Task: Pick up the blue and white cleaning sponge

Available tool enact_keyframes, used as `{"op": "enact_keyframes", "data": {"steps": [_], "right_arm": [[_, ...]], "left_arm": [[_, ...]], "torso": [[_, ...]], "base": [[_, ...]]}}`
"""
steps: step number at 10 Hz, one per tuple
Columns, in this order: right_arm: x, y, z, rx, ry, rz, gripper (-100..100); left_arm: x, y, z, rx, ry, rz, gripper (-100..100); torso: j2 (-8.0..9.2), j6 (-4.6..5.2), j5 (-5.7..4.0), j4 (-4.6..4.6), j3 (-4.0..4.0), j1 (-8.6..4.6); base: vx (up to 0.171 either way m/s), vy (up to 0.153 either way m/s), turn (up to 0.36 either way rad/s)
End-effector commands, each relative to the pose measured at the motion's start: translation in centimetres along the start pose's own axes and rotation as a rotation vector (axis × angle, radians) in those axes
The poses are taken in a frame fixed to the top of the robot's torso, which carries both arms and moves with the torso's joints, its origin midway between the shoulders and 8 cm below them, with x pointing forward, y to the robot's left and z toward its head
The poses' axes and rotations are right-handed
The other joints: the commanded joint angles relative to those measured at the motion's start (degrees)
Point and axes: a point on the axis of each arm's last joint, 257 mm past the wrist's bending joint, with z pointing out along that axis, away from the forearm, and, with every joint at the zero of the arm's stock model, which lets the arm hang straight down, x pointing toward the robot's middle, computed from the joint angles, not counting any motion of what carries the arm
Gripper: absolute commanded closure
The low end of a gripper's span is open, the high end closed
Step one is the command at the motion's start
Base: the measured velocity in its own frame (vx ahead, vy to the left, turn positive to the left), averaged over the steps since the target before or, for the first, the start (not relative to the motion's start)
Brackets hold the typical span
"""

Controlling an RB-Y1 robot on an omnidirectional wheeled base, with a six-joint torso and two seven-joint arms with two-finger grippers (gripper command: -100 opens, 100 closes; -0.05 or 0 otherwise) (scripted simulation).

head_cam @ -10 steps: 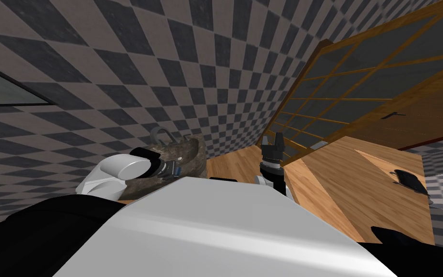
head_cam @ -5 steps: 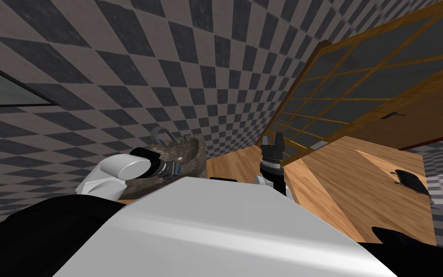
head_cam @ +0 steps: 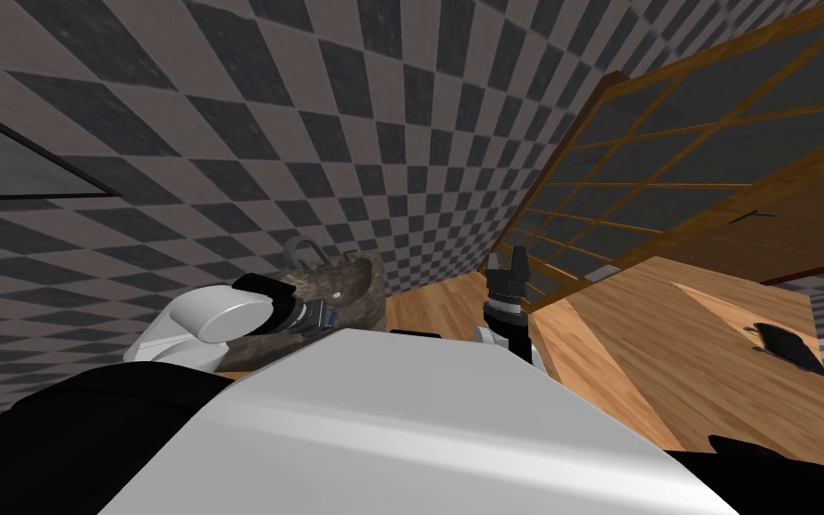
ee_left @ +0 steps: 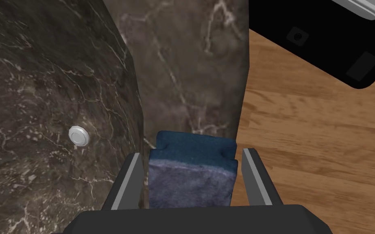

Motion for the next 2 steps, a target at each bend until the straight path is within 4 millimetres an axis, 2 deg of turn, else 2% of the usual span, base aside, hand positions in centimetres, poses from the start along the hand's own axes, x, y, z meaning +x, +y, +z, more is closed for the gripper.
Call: {"op": "enact_keyframes", "data": {"steps": [1,2], "right_arm": [[0.0,0.0,0.0,0.0,0.0,0.0,0],[0.0,0.0,0.0,0.0,0.0,0.0,0]], "left_arm": [[0.0,0.0,0.0,0.0,0.0,0.0,100],[0.0,0.04,-0.05,-0.001,-0.001,-0.001,0]], "torso": [[0.0,0.0,0.0,0.0,0.0,0.0],[0.04,0.0,0.01,0.0,0.02,-0.03]], "base": [[0.011,0.009,0.002],[0.0,0.0,0.0]]}}
